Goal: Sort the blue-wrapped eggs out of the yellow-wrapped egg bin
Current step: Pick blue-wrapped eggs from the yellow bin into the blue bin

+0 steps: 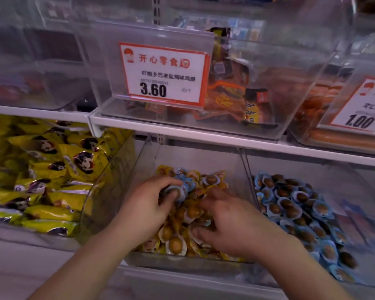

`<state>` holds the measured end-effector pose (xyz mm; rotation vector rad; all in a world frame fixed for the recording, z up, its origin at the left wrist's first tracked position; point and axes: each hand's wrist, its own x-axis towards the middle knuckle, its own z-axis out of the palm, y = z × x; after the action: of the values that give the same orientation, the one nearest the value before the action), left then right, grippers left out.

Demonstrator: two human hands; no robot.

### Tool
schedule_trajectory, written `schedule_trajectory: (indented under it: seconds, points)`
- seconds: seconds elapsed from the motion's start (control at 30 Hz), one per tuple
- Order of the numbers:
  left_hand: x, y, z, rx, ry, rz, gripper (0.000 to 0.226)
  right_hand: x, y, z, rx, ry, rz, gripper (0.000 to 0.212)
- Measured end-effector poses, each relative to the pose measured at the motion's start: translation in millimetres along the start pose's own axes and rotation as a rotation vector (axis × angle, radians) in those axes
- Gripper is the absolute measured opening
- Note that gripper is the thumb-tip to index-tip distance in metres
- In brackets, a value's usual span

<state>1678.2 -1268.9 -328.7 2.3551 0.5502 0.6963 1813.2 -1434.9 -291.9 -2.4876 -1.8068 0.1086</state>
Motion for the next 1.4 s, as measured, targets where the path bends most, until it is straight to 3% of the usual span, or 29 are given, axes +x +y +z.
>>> schedule_trajectory:
  seconds: [0.1,0.23,0.33,0.4,0.5,0.63,0.7,0.8,0.9,1.03,1.13,1.3,1.4]
  points:
    - [-3,4,-1,-0.157,0.104,-0.080,0.020,6,-2,3,0.021,-0.034,0.050,0.040]
    - [-5,8,-3,-0.486,0.164,-0.341,0.030,9,5,-9,0.171,0.115,0.117,0.011]
    - [-6,15,-4,-0.746,0.156,-0.504,0.035,11,9,-19,0.196,0.271,0.126,0.011]
    - [-6,17,-3,-0.760,0.149,-0.526,0.029,11,6,-20,0.187,0.102,0.106,0.026]
    - [-4,13,0,-0.552,0.167,-0.438,0.017,12,-2,-11,0.103,-0.120,0.106,0.037]
    - [9,10,5,0.015,0.140,-0.230,0.006,16,-3,-1,0.210,-0.063,0.134,0.029]
    - [19,13,8,0.273,0.048,-0.197,0.025,14,2,-1,0.236,0.011,0.162,0.024]
    - [30,13,17,0.472,-0.111,-0.236,0.055,6,8,-4,0.219,0.202,0.178,0.025]
    - [32,7,22,0.481,-0.174,-0.207,0.051,1,6,-6,0.214,0.386,0.139,0.021]
    - [29,-1,19,0.375,-0.153,-0.161,0.038,7,11,-7,0.240,0.397,0.179,0.020]
    - [24,-8,22,0.150,-0.045,-0.174,0.033,21,15,-8,0.310,0.363,0.212,0.018]
    - [24,-12,17,-0.448,0.249,-0.416,0.023,49,15,-5,0.366,0.325,0.254,0.016]
    - [22,-10,15,-0.658,0.253,-0.514,0.022,66,7,1,0.397,0.326,0.209,0.016]
